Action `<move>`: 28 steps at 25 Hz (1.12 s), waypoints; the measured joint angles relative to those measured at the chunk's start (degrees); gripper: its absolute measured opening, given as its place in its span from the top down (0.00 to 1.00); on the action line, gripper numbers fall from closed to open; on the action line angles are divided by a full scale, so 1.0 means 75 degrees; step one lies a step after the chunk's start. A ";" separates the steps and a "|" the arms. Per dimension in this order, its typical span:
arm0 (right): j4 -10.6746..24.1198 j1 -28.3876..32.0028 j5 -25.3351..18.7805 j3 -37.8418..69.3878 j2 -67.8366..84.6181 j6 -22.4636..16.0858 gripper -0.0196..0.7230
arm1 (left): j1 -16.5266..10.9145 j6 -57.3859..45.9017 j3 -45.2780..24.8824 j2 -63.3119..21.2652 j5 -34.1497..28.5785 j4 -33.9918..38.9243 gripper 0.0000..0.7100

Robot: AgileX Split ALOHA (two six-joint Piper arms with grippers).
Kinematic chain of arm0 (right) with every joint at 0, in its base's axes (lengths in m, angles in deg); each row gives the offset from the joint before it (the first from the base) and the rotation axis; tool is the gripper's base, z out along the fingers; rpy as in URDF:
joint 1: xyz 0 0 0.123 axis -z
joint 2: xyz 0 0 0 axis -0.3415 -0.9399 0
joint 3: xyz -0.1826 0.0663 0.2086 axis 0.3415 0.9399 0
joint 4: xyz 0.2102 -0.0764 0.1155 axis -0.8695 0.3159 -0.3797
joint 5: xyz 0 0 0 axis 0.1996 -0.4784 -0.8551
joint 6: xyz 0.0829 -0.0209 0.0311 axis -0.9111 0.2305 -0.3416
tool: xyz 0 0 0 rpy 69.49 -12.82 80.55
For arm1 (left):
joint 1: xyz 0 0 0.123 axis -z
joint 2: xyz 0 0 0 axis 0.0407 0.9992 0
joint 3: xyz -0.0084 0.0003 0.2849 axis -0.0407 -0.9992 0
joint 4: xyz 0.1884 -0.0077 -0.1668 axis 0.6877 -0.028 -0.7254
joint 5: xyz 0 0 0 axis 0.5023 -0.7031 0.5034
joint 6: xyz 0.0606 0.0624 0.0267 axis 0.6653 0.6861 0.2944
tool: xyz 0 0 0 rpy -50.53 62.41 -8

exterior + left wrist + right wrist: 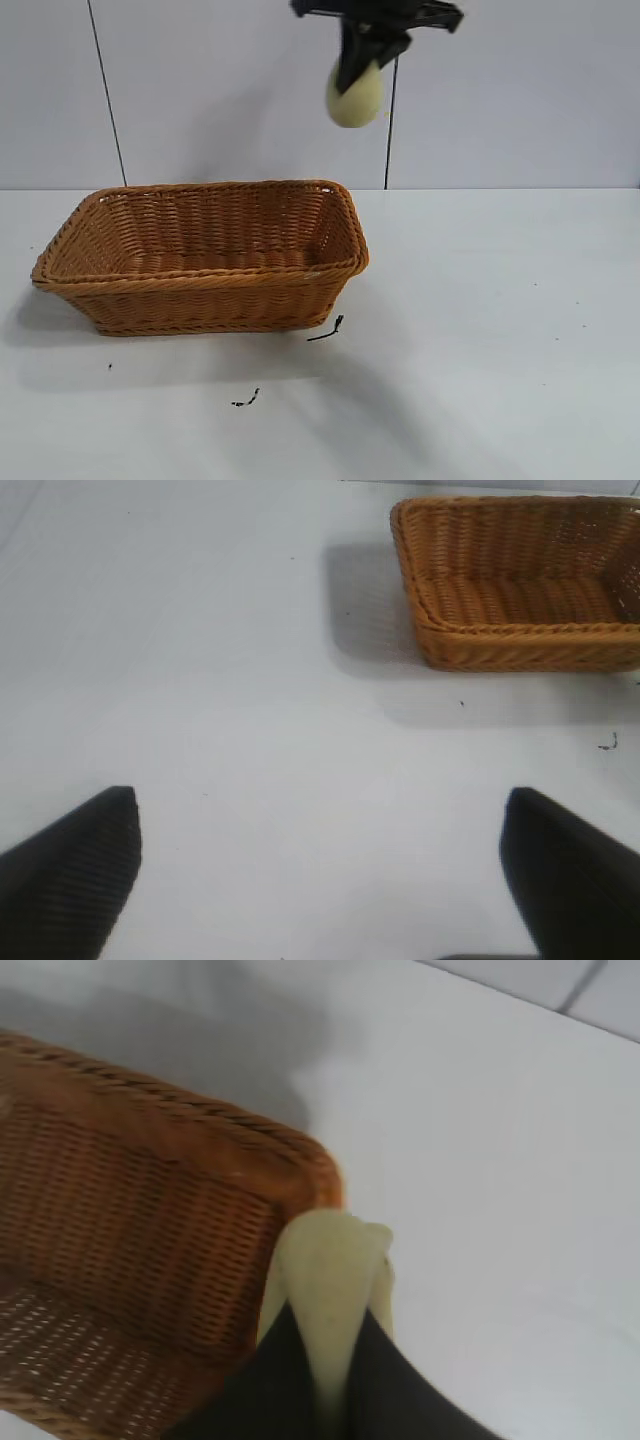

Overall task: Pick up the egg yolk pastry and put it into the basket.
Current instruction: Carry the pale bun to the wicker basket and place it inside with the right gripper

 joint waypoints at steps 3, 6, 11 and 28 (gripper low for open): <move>0.0201 -0.0645 0.0283 -0.0056 -0.0373 0.0000 0.99 | 0.0000 0.0000 0.0000 0.0000 0.0000 0.0000 0.02; 0.0482 -0.1012 0.0483 -0.0056 -0.0812 0.0000 0.99 | 0.0000 0.0000 0.0000 0.0000 0.0000 0.0000 0.02; 0.0579 -0.1142 0.0940 -0.0056 -0.1598 0.0000 0.99 | 0.0000 0.0000 0.0000 0.0000 0.0000 0.0000 0.02; 0.0048 -0.1119 0.1477 -0.0056 -0.2010 0.0968 0.18 | 0.0000 0.0000 0.0000 0.0000 0.0000 0.0000 0.02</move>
